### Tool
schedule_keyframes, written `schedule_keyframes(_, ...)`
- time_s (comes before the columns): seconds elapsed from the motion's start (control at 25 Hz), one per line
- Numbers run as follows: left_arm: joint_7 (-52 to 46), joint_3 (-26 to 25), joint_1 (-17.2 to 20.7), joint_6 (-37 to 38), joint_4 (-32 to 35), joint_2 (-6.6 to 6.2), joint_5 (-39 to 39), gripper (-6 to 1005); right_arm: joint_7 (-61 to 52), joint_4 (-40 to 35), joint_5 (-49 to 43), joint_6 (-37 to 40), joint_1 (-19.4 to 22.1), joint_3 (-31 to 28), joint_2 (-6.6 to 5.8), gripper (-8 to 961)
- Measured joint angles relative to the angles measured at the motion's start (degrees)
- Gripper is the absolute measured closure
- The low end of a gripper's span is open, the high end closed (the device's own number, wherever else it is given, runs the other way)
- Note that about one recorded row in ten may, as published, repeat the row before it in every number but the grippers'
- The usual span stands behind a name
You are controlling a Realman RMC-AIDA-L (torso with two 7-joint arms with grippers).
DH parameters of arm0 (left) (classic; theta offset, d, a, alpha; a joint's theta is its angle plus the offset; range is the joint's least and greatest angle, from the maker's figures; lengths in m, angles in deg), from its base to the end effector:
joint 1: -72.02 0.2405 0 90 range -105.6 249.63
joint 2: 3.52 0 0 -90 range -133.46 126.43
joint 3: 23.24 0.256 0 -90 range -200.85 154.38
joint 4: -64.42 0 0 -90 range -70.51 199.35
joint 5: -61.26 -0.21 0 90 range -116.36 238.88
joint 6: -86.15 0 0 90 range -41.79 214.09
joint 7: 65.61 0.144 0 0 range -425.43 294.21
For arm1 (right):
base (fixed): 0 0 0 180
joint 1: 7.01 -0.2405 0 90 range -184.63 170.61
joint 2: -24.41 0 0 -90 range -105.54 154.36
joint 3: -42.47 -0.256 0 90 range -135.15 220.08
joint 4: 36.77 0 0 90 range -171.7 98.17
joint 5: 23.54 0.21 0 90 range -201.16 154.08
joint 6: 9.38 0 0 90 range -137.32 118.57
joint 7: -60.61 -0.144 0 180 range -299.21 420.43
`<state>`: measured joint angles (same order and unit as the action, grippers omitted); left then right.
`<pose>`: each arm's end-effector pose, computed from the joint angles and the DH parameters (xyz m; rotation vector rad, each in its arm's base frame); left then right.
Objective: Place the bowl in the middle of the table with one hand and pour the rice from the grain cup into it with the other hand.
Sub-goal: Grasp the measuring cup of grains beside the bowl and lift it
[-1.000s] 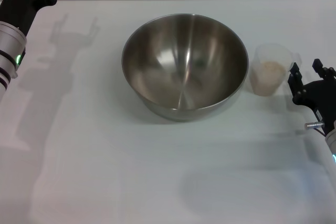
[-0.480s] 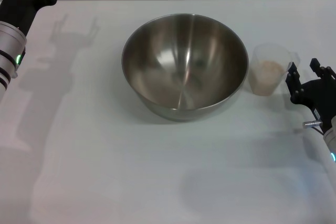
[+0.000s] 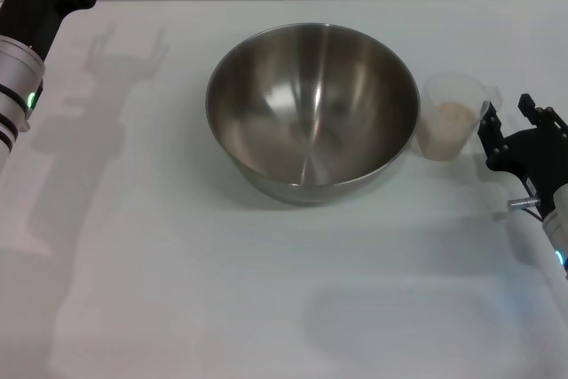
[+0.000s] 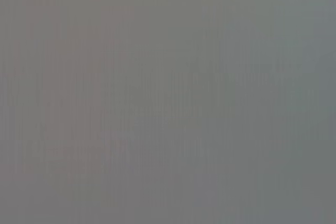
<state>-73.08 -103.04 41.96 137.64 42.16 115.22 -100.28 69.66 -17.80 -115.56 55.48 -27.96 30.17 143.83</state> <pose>-0.2651 0.4023 0.0013 -1.6351 -0.4506 -0.7442 0.3344 0.2854 -0.0650 -1.6608 0.6003 0.5034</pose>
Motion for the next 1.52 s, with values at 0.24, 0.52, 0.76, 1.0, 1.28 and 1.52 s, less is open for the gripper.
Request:
schedule_keyframes(0.24,0.00,0.00,0.00,0.38,-0.04,0.00,0.00,193,0.00,-0.51,0.00,-0.24,-0.67,0.00,0.02,472)
schedule_keyframes(0.52,0.00,0.00,0.00,0.72,-0.09,0.00,0.02,193,0.00,-0.69,0.00,-1.60,-1.58,-0.46,0.03,472)
schedule_keyframes(0.76,0.03,0.00,0.00,0.72,-0.64,0.00,0.08,193,0.00,-0.96,0.00,-1.61,-1.72,-0.91,0.02,471)
schedule_keyframes(1.0,0.05,0.00,0.00,0.72,-0.77,0.00,0.10,193,0.00,-1.24,0.00,-1.61,-1.88,-1.36,0.03,471)
schedule_keyframes(1.28,0.08,0.00,0.00,0.71,-0.77,0.02,0.09,193,0.01,-1.48,0.00,-1.61,-2.26,-1.36,0.03,472)
schedule_keyframes(1.52,0.09,0.00,0.02,0.82,-0.76,0.09,0.08,193,0.01,-1.65,0.00,-1.49,-2.35,-2.18,-0.06,482)
